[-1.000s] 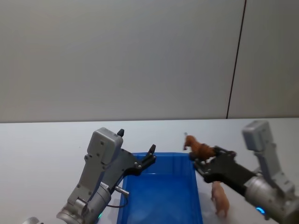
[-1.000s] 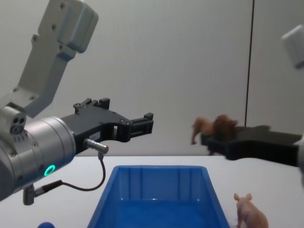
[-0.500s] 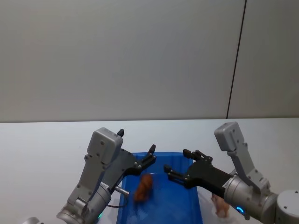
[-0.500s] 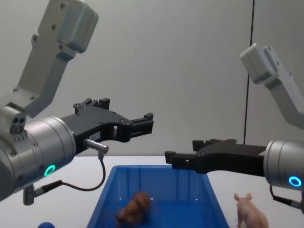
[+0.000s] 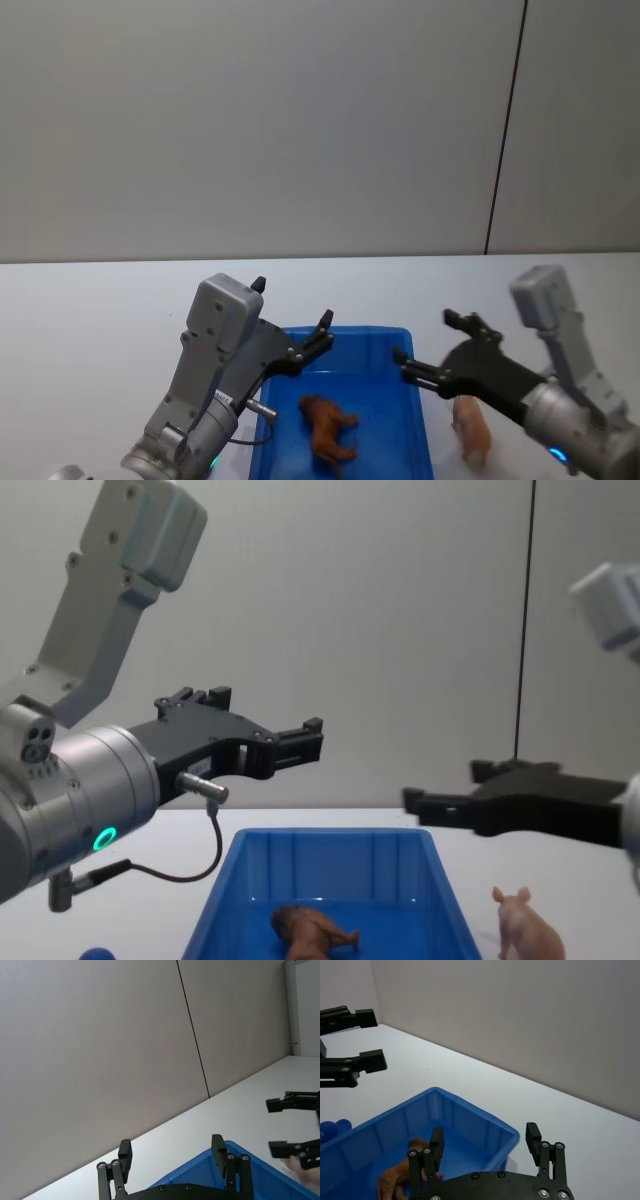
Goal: Pick up the two dolls from the table and place them into the box.
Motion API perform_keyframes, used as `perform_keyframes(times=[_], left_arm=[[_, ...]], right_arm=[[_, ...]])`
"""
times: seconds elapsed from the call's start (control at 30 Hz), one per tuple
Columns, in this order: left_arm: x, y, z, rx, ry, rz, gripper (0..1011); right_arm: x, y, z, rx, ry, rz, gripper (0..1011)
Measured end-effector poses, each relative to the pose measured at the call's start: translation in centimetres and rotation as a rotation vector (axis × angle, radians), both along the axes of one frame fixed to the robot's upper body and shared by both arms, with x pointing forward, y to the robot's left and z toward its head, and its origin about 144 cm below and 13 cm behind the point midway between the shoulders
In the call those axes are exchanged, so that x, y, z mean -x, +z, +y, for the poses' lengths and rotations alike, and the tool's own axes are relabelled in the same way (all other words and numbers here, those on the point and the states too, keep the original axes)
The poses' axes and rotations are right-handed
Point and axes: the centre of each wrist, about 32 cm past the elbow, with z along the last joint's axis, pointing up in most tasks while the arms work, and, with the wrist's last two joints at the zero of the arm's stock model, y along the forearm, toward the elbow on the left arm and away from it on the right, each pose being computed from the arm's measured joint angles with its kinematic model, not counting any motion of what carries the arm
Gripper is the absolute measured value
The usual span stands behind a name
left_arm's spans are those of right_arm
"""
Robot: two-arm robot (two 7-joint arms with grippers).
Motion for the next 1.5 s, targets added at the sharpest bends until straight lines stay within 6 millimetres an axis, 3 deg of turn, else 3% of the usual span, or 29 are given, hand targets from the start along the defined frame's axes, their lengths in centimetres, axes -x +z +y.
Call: perform_keyframes(times=[0.2, 0.6, 1.33, 1.5], left_arm=[[0.0, 0.0, 0.0, 0.000, 0.000, 0.000, 1001], [0.0, 0.0, 0.0, 0.000, 0.000, 0.000, 1001], [0.0, 0.0, 0.0, 0.000, 0.000, 0.000, 1001], [0.0, 0.0, 0.0, 0.000, 0.000, 0.000, 1001]], right_arm=[[1.5, -0.1, -1.8, -0.001, -0.055, -0.014, 1001], [3.7, -0.4, -3.6, 0.006, -0.109, 0.030, 1001], [4.4, -3.9, -3.5, 0.051, -0.144, 0.216, 1001], [4.3, -4.5, -3.3, 0.054, -0.146, 0.236, 922]])
